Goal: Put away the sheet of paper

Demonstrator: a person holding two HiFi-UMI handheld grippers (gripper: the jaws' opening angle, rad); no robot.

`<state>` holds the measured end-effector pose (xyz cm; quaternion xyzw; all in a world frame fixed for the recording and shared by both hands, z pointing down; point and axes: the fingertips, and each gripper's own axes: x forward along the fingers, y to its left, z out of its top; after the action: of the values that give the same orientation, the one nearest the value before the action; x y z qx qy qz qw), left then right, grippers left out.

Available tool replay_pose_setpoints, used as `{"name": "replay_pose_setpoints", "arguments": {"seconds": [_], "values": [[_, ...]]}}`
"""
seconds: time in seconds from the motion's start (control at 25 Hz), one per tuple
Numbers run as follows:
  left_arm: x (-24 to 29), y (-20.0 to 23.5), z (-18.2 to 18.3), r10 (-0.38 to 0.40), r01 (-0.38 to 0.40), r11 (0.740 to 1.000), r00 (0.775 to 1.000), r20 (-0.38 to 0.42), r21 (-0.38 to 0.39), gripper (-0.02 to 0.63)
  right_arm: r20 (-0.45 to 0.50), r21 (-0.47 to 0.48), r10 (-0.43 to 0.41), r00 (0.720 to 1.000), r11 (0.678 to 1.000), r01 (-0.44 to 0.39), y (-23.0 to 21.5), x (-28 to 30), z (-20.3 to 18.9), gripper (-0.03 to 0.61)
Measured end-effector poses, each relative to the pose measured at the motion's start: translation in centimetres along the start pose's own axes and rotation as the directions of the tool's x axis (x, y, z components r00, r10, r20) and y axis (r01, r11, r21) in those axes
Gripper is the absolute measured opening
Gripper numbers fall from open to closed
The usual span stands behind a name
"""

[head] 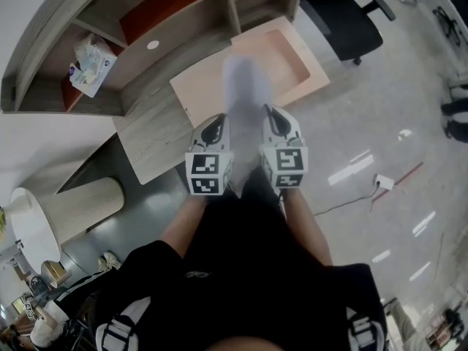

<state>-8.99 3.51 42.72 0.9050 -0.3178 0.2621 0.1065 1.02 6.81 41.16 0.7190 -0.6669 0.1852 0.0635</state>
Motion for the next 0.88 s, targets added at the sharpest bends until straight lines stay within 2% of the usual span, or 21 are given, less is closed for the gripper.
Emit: {"name": "replay_pose_setpoints", "arguments": {"seconds": [0.32,0.6,0.88], "values": [[0.8,0.7,-0.6,0.057,-0.059,0.997,0.998,-0.034,-0.050,0.046,-0.045,-0.034,0.062,0.997,0.997,-0.064,-1.0,2.3,-0.7,0.017],[0.9,2.6,-1.1,0.087,-0.091,0.991,0.995,-0.047,-0.099,0.046,-0.073,-0.059,0.125,0.990,0.990,-0.129,1.2,4.2,-1.1,0.017],[2.3,5.0,-1.3,0.093,-0.100,0.987,0.994,-0.062,-0.127,0.046,-0.101,-0.081,0.143,0.985,0.985,-0.152,2.1,7.1,-0.7,0.017]]}}
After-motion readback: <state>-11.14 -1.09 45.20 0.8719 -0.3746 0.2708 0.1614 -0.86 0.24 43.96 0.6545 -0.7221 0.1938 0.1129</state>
